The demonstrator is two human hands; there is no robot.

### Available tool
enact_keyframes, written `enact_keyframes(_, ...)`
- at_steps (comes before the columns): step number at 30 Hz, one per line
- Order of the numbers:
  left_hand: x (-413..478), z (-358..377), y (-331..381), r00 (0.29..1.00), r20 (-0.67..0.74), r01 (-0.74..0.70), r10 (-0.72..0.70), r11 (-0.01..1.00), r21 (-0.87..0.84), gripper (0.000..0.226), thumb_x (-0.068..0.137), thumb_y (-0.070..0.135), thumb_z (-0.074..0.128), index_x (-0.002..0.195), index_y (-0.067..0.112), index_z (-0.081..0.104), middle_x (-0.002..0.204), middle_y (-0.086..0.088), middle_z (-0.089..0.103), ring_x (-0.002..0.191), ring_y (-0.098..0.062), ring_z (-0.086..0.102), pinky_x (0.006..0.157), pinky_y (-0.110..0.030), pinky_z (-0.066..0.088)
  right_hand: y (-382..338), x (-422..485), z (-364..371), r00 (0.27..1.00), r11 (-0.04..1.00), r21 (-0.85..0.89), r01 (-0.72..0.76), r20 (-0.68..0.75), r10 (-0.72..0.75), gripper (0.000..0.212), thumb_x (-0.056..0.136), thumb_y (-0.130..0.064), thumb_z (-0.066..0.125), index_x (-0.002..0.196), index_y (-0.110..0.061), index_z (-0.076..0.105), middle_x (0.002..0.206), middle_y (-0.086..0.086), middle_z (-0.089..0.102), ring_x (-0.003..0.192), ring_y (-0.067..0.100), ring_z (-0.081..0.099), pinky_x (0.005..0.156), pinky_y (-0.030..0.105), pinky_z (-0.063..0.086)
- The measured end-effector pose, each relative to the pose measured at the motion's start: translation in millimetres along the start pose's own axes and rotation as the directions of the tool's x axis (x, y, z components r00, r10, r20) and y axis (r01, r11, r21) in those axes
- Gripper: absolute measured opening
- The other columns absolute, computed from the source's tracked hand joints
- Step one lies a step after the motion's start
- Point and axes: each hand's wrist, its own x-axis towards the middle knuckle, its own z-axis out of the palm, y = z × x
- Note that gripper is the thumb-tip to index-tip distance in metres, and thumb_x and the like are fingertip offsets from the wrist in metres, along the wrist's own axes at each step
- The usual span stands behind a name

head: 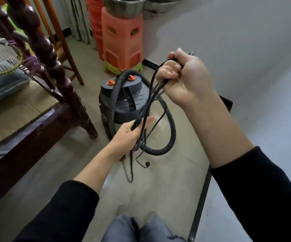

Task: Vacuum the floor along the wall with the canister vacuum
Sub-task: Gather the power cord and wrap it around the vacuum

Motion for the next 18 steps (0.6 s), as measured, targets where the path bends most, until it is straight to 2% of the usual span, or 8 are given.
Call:
enact_keyframes(3,-2.8,5.1,7.4,0.998,0.066,0.006,-0.005,1.000,-0.008,0.043,0.100,0.045,0.034,0.124,0.023,0.061,0.096,-0.003,0.075,0.099,-0.025,0.063,0.087,-0.036,0.045,-4.2,10.6,3.5,0.993,0.996,0.005,0.090,-0.081,-0.089,0.041,0.107,-0.026,0.032,0.070,-0.009,0.041,0.043,-0.003,0.024,0.033,0.008,0.020,0.033,0.017,0.025)
enact_keyframes(6,-5.5,-2.1,12.2,0.999,0.033,0.000,0.004,0.994,-0.110,0.045,0.096,0.043,0.039,0.107,0.009,0.067,0.070,-0.009,0.067,0.082,-0.030,0.068,0.088,-0.042,0.052,-14.6,22.9,-4.9,0.977,0.992,-0.023,0.128,-0.167,-0.130,0.041,0.107,-0.027,0.032,0.072,-0.008,0.042,0.044,-0.003,0.025,0.033,0.009,0.021,0.034,0.019,0.026)
enact_keyframes(9,1.6,-14.1,12.5,0.989,-0.143,-0.050,0.033,0.992,-0.113,0.036,0.100,0.036,0.044,0.102,0.012,0.070,0.085,-0.010,0.066,0.080,-0.023,0.064,0.077,-0.034,0.055,-11.6,21.1,-18.1,0.952,0.946,-0.320,0.051,-0.272,-0.143,0.044,0.105,-0.035,0.036,0.069,-0.013,0.045,0.049,-0.004,0.032,0.039,0.009,0.031,0.044,0.021,0.036)
enact_keyframes(11,7.6,-18.7,14.9,0.976,-0.205,-0.091,0.069,0.991,-0.098,0.033,0.100,0.034,0.045,0.110,0.015,0.070,0.100,-0.001,0.070,0.092,-0.015,0.066,0.075,-0.026,0.055,-1.9,16.3,-27.4,0.916,0.815,-0.580,-0.013,-0.333,-0.222,0.041,0.103,-0.038,0.040,0.069,-0.018,0.048,0.062,-0.004,0.044,0.057,0.010,0.044,0.063,0.027,0.043)
enact_keyframes(12,11.1,-20.9,15.4,0.972,-0.221,-0.103,0.083,0.991,-0.082,0.033,0.098,0.037,0.046,0.114,0.019,0.069,0.108,0.005,0.070,0.101,-0.010,0.066,0.079,-0.024,0.055,2.8,14.2,-30.5,0.913,0.798,-0.602,-0.032,-0.343,-0.223,0.039,0.103,-0.037,0.041,0.070,-0.018,0.048,0.067,-0.004,0.048,0.065,0.012,0.047,0.069,0.029,0.041)
enact_keyframes(14,18.0,-22.3,16.9,0.972,-0.217,-0.101,0.089,0.994,-0.049,0.038,0.091,0.044,0.049,0.120,0.026,0.066,0.121,0.010,0.066,0.116,-0.004,0.059,0.086,-0.019,0.052,10.3,10.3,-30.5,0.942,0.875,-0.480,-0.067,-0.319,-0.104,0.041,0.104,-0.037,0.037,0.069,-0.018,0.045,0.068,0.000,0.054,0.067,0.015,0.054,0.073,0.031,0.041)
enact_keyframes(16,23.5,-21.7,15.1,0.985,-0.154,-0.079,0.075,0.997,-0.021,0.037,0.092,0.046,0.050,0.121,0.030,0.066,0.124,0.010,0.064,0.115,-0.004,0.058,0.081,-0.013,0.049,14.4,8.6,-25.0,0.966,0.944,-0.313,-0.107,-0.258,0.024,0.046,0.106,-0.038,0.031,0.066,-0.018,0.040,0.055,-0.002,0.048,0.057,0.015,0.051,0.073,0.034,0.041)
enact_keyframes(18,26.9,-21.9,7.6,0.997,-0.058,-0.044,0.044,0.999,0.005,0.031,0.096,0.046,0.049,0.119,0.034,0.067,0.119,0.005,0.066,0.104,-0.020,0.054,0.086,-0.024,0.046,14.3,8.0,-13.2,0.981,0.986,-0.125,-0.106,-0.174,0.083,0.047,0.106,-0.039,0.027,0.065,-0.018,0.036,0.046,-0.005,0.032,0.042,0.011,0.036,0.065,0.029,0.038)
